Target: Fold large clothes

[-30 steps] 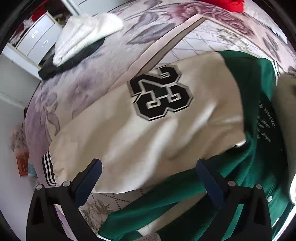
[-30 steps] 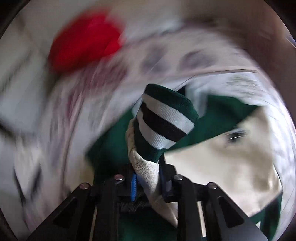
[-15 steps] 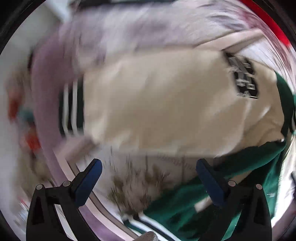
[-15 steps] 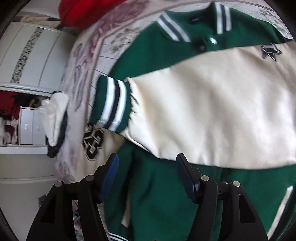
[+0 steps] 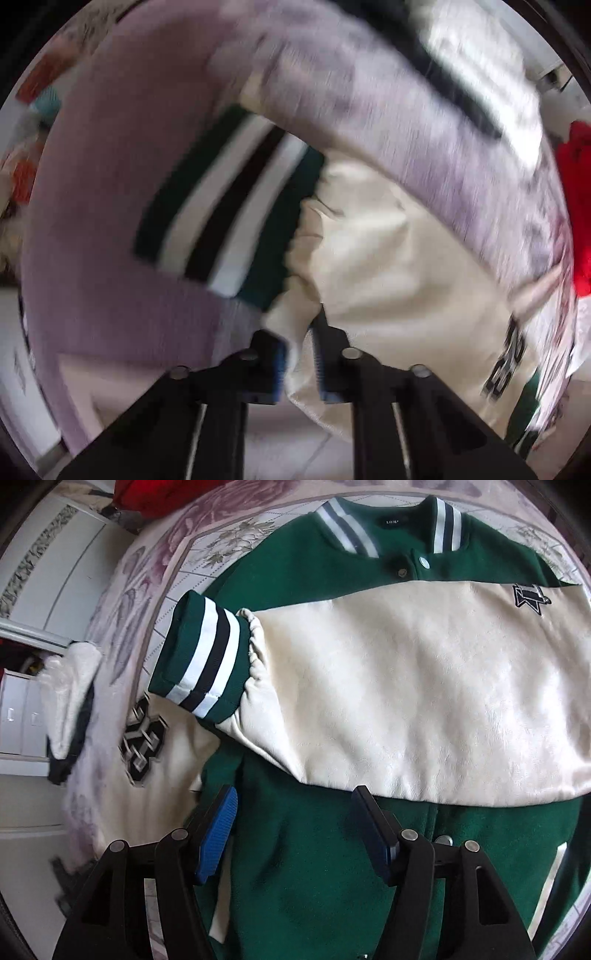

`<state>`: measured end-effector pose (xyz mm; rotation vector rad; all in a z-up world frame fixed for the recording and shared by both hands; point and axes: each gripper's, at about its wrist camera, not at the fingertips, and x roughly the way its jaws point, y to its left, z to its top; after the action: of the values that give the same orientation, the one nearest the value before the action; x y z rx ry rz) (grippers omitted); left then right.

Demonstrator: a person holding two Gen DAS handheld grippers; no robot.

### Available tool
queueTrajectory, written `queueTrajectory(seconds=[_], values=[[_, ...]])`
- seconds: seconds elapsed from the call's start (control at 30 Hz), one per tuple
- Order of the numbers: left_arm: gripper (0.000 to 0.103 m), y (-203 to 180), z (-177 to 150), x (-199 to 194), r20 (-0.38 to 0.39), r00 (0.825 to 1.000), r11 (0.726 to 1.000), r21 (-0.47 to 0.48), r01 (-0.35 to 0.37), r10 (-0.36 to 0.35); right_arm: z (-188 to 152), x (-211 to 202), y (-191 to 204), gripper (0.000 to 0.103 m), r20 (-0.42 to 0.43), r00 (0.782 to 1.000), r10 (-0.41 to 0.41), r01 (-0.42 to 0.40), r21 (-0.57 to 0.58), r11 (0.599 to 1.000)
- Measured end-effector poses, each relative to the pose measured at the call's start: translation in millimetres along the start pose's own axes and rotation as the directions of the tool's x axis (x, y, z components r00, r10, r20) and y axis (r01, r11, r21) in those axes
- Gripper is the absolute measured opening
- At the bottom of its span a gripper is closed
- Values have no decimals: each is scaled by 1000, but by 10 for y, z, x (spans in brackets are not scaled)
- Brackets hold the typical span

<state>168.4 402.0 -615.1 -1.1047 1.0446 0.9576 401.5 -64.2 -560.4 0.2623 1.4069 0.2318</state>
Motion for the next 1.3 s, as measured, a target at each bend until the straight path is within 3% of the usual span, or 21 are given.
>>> queueTrajectory(seconds=[0.07, 0.2, 0.3, 0.33, 0.37, 0.43, 0.47, 0.53, 0.57, 0.67, 0.77, 0.9, 0.93, 0.97, 1.03, 1.17, 1.23, 1.27, 1.3], values=[[5, -184, 310, -20, 44, 999, 999, 45, 8, -10, 257, 147, 176, 66, -11, 999, 36, -35, 17, 999], [4, -717, 865, -232, 151, 987, 985, 168, 26, -52, 336, 391, 474, 66, -45, 994, 96, -95, 6, 995], [3, -987, 1124, -376, 205, 976, 973, 231, 30, -79, 214, 622, 725, 66, -77, 987, 145, -145, 4, 989], [3, -1083, 1176, -416, 218, 972, 969, 246, 34, -90, 381, 850, 889, 66, -86, 984, 157, -158, 4, 987], [3, -1173, 1256, -456, 232, 968, 964, 263, 32, -96, 350, 967, 988, 66, -104, 978, 179, -180, -2, 984], [3, -1349, 1358, -522, 250, 962, 956, 291, 32, -108, 179, 1315, 1186, 66, -250, 937, 244, -256, -17, 967], [3, -1416, 1380, -561, 252, 961, 952, 303, 33, -113, 165, 1387, 1258, 66, -278, 925, 258, -276, -26, 961], [3, -1508, 1398, -620, 258, 959, 945, 327, 29, -119, 246, 1332, 1381, 66, -264, 936, 232, -255, -57, 965], [3, -1547, 1381, -660, 262, 957, 940, 340, 28, -123, 212, 1096, 1359, 66, -227, 946, 232, -254, -71, 965], [3, -1635, 1275, -773, 279, 952, 929, 369, 17, -128, -35, 347, 1055, 66, -4, 984, 178, -178, -40, 983], [3, -1674, 1147, -871, 309, 943, 922, 388, -4, -126, -153, -12, 673, 66, 143, 983, 119, -132, 85, 988], [3, -1702, 944, -999, 355, 927, 904, 425, -45, -120, 108, 510, 546, 61, 1, 995, 96, -95, 156, 983], [3, -1714, 907, -1015, 364, 924, 898, 436, -57, -118, 142, 569, 558, 30, 10, 999, 47, -48, 127, 991], [3, -1718, 874, -1035, 372, 921, 894, 444, -65, -118, 167, 588, 564, 14, 14, 1000, 8, -9, 114, 993], [3, -1724, 859, -1069, 373, 920, 890, 452, -65, -123, 231, 506, 525, 12, 70, 998, 8, -20, 170, 985], [3, -1741, 878, -1125, 378, 917, 887, 458, -63, -130, 257, 21, 658, 11, 243, 970, 26, -62, 142, 988], [3, -1763, 869, -1157, 379, 915, 883, 465, -58, -139, 369, 72, 790, 11, 244, 969, 18, -42, 94, 995], [3, -1778, 855, -1181, 383, 913, 882, 468, -59, -142, 449, 208, 873, 12, 212, 977, 8, -27, 84, 996], [3, -1809, 828, -1220, 388, 910, 877, 477, -60, -149, 529, 424, 856, 12, 119, 993, 13, -22, 73, 997]])
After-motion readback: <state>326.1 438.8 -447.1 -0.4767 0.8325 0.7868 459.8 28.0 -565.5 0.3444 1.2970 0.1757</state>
